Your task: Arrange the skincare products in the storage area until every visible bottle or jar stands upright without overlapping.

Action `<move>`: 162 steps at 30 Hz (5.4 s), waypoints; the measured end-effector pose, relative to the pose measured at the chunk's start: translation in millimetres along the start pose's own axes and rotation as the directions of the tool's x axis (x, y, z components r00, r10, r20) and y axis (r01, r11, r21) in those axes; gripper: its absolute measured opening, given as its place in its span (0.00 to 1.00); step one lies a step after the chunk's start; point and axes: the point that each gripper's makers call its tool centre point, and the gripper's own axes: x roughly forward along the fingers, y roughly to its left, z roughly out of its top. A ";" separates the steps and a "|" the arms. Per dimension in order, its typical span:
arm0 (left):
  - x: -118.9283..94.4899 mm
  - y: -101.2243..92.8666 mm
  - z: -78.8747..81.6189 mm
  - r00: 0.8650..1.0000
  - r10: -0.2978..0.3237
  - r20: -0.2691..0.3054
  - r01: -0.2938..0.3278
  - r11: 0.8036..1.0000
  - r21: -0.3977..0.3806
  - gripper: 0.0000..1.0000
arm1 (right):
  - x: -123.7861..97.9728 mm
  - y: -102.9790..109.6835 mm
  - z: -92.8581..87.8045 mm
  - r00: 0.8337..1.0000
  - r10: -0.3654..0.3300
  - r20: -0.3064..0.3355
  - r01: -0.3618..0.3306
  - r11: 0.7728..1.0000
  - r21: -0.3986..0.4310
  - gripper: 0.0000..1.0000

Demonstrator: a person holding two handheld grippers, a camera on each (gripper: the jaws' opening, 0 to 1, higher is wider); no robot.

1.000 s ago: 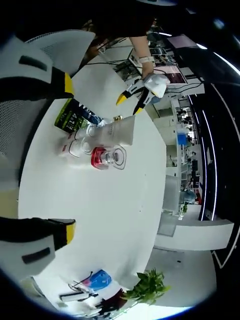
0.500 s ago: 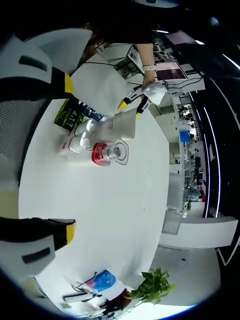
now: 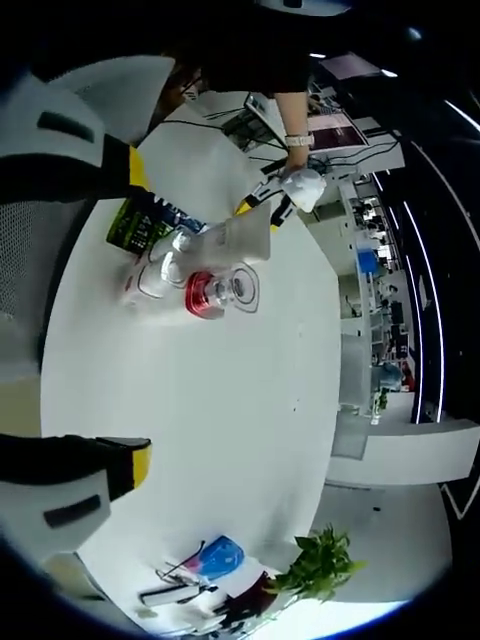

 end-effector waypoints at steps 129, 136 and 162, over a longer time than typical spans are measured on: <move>1.5 27.8 2.0 0.995 -0.097 -0.039 0.087 0.974 -0.208 0.36 | 2.2 22.0 2.3 0.997 0.070 -0.044 -0.071 0.997 -0.018 0.96; -5.5 12.8 0.6 0.995 -0.099 -0.034 0.089 0.974 -0.210 0.36 | -0.1 24.6 3.8 0.996 0.081 -0.027 -0.081 0.996 -0.023 0.97; -10.6 -43.9 9.1 0.993 -0.116 -0.036 0.106 0.973 -0.207 0.36 | -8.9 25.9 14.2 0.997 0.056 0.061 -0.052 0.996 -0.066 1.00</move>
